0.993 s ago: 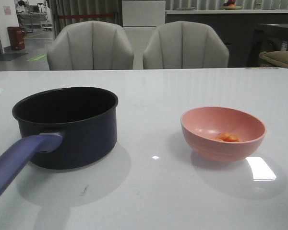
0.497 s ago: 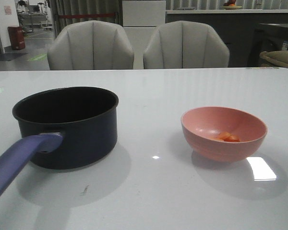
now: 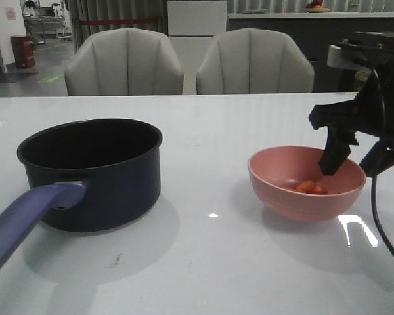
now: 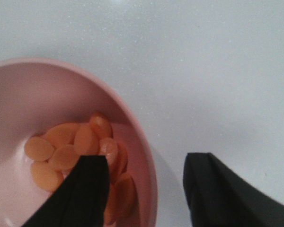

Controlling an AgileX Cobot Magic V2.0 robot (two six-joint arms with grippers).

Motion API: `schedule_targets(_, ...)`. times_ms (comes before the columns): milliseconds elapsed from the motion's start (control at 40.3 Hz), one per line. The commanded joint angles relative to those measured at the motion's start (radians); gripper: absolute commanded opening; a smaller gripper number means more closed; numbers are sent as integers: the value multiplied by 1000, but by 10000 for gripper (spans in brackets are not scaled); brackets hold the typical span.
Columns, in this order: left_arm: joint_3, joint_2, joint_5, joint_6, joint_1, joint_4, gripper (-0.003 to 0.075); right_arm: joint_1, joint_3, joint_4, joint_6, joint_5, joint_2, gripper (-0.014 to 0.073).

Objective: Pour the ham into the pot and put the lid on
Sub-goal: 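Reach the right gripper to the pink bowl rim and grasp it, then lift the pink bowl and carry it over the saucepan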

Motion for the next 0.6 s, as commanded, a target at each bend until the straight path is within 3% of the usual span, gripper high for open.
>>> schedule_targets(0,-27,15,-78,-6,-9,-5,637,-9,-51,5,-15,-17,-2,351)
schedule_targets(174,-27,15,-78,-6,-9,-5,637,-9,-64,42,-15,-5,23,124)
schedule_targets(422,-27,15,-78,-6,-9,-5,637,-9,-89,77,2,-46,11,136)
schedule_targets(571,-27,15,-78,-6,-9,-5,637,37,-180,75,-73,-19,-37,136)
